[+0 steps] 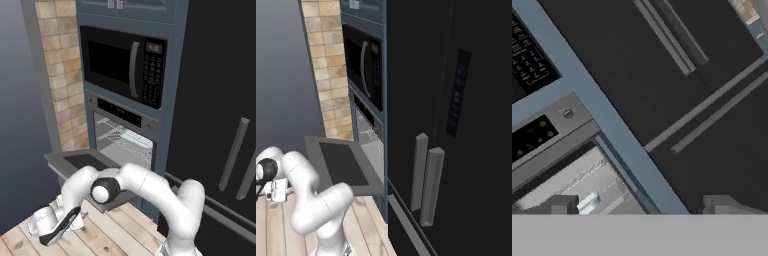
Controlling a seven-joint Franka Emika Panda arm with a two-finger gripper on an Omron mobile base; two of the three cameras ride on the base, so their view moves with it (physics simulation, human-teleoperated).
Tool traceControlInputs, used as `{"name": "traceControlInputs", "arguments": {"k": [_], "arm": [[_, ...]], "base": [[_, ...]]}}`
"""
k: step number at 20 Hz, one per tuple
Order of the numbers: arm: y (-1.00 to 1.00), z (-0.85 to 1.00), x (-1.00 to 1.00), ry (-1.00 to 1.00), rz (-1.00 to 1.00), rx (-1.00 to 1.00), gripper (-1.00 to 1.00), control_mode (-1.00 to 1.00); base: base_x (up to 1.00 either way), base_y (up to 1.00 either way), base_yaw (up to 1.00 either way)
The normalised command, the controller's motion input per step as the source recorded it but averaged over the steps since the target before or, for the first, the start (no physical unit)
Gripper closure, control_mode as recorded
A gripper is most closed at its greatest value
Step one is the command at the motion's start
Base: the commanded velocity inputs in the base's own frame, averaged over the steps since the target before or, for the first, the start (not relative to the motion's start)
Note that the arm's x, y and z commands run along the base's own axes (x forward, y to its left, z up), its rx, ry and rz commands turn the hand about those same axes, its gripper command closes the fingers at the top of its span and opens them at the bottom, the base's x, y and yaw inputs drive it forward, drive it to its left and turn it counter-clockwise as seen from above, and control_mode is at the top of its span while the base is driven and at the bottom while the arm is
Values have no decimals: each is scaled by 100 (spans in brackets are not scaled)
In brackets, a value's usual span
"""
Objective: Take the baked cake out of the oven and place it on the plate for cooling. Then close the oven door.
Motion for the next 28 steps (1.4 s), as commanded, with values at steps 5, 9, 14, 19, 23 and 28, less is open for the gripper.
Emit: {"name": "traceControlInputs", "arguments": {"k": [5,9,14,19,23,28], "arm": [[0,-54,31,28,0,-22,-100,-100],[0,-58,34,28,0,-23,-100,-100],[0,-59,39,28,0,-24,-100,-100],[3,-61,42,31,0,-25,-100,-100],[3,-61,34,29,0,-25,-100,-100],[9,-46,36,23,0,-20,-100,-100]], "base": [[0,0,0],[0,0,0],[0,0,0],[0,0,0],[0,0,0],[0,0,0]]}}
